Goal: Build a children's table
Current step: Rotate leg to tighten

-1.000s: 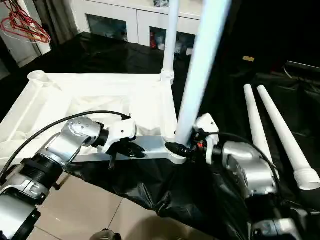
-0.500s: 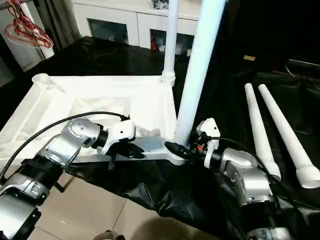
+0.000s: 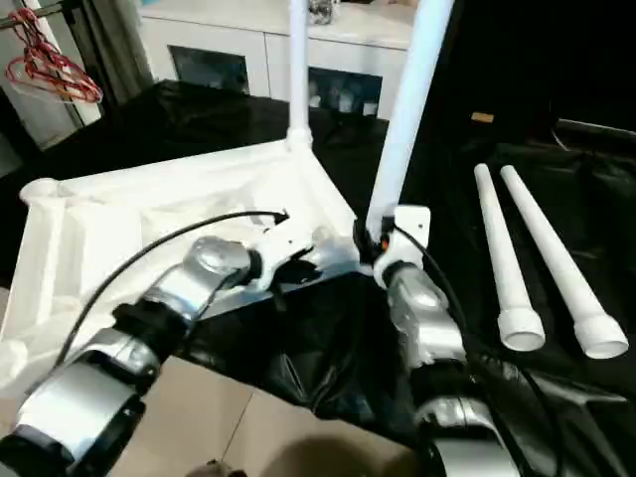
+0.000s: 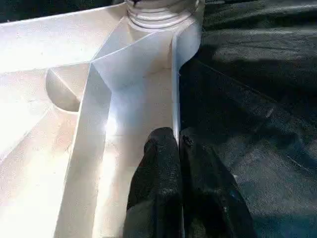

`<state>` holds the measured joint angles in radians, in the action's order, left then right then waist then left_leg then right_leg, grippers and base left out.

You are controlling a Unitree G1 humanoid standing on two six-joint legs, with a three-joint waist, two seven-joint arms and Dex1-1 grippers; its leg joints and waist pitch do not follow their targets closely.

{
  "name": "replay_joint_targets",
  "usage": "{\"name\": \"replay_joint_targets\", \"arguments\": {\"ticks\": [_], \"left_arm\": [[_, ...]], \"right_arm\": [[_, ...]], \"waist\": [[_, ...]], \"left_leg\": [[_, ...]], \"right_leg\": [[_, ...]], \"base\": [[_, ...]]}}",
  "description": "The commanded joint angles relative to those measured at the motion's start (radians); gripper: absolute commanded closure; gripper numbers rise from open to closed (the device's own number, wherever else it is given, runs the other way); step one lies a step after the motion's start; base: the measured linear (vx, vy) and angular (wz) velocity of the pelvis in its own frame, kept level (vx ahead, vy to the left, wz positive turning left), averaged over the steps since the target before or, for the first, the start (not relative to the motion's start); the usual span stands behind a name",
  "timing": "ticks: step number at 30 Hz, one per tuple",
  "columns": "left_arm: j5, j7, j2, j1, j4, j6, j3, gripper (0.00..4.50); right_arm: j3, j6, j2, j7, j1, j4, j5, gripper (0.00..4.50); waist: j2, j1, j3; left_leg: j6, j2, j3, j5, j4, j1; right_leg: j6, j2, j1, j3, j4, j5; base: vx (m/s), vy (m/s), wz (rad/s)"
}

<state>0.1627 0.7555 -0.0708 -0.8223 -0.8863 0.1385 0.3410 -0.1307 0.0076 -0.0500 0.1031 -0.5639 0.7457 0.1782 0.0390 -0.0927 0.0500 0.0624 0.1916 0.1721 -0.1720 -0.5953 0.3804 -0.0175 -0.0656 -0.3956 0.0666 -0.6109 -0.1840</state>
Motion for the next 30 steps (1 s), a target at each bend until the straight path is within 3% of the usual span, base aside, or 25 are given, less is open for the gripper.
{"name": "replay_joint_targets", "arguments": {"ticks": [1, 3, 5, 10, 15, 18, 20, 25, 30], "left_arm": [[0.004, -0.022, 0.009, -0.033, 0.002, -0.039, -0.005, 4.5], [0.003, 0.001, 0.002, -0.022, 0.011, -0.056, 0.003, 4.5], [-0.003, 0.026, -0.004, -0.012, 0.019, -0.083, 0.004, 4.5], [-0.024, 0.097, -0.023, 0.014, 0.042, -0.13, 0.004, 4.5], [-0.029, 0.177, -0.071, 0.043, 0.069, -0.153, 0.017, 4.5], [-0.033, 0.237, -0.103, 0.051, 0.074, -0.181, 0.023, 4.5], [-0.034, 0.281, -0.126, 0.053, 0.074, -0.198, 0.03, 4.5], [-0.029, 0.354, -0.159, 0.052, 0.069, -0.225, 0.046, 4.5], [-0.035, 0.419, -0.184, 0.052, 0.074, -0.238, 0.051, 4.5]], "right_arm": [[-0.002, 0.015, 0.017, -0.02, 0.017, 0.092, -0.015, 1.87], [-0.016, -0.003, 0.019, 0.002, 0.009, 0.094, 0.006, 1.31], [-0.013, -0.028, 0.012, 0.004, 0.006, 0.09, -0.001, 1.15], [-0.001, -0.063, -0.013, 0.04, 0.0, 0.067, -0.012, 0.76], [0.06, -0.036, -0.103, 0.254, 0.06, -0.055, -0.011, 0.76], [0.108, -0.013, -0.18, 0.406, 0.114, -0.134, -0.01, 0.76], [0.138, 0.008, -0.24, 0.531, 0.154, -0.197, 0.01, 0.76], [0.197, 0.036, -0.341, 0.754, 0.192, -0.253, 0.035, 0.76], [0.236, 0.08, -0.408, 0.885, 0.206, -0.3, 0.042, 0.76]], "waist": [[-0.008, 0.002, -0.063], [-0.011, 0.003, -0.064], [-0.013, 0.003, -0.065], [-0.013, -0.001, -0.073], [-0.016, -0.01, -0.074], [-0.018, -0.009, -0.072], [-0.018, -0.011, -0.068], [-0.02, -0.013, -0.064], [-0.024, -0.015, -0.065]], "left_leg": [[-0.018, 0.032, -0.014, -0.263, 0.076, -0.018], [-0.029, 0.033, -0.013, -0.248, 0.076, -0.015], [-0.039, 0.033, -0.013, -0.234, 0.075, -0.013], [-0.065, 0.035, -0.01, -0.156, 0.068, -0.009], [-0.102, 0.037, -0.007, -0.132, 0.063, -0.006], [-0.111, 0.037, -0.006, -0.134, 0.063, -0.006], [-0.107, 0.037, -0.004, -0.163, 0.064, -0.008], [-0.093, 0.038, -0.004, -0.206, 0.065, -0.009], [-0.098, 0.04, -0.005, -0.187, 0.065, -0.007]], "right_leg": [[-0.162, -0.084, 0.038, -0.044, 0.098, -0.334], [-0.171, -0.084, 0.041, -0.044, 0.094, -0.293], [-0.179, -0.084, 0.044, -0.044, 0.091, -0.269], [-0.21, -0.083, 0.046, -0.044, 0.074, -0.142], [-0.23, -0.082, 0.053, -0.043, 0.065, -0.059], [-0.223, -0.082, 0.053, -0.045, 0.066, -0.07], [-0.219, -0.081, 0.051, -0.044, 0.073, -0.123], [-0.199, -0.081, 0.05, -0.043, 0.085, -0.222], [-0.198, -0.082, 0.048, -0.041, 0.082, -0.228]], "base": [[0.0, 0.0, 0.0], [0.0, 0.0, 0.0], [0.0, 0.0, 0.0], [0.0, 0.0, 0.0], [0.0, 0.0, 0.0], [0.0, 0.0, 0.0], [0.0, 0.0, 0.0], [0.0, 0.0, 0.0], [0.0, 0.0, 0.0]]}}
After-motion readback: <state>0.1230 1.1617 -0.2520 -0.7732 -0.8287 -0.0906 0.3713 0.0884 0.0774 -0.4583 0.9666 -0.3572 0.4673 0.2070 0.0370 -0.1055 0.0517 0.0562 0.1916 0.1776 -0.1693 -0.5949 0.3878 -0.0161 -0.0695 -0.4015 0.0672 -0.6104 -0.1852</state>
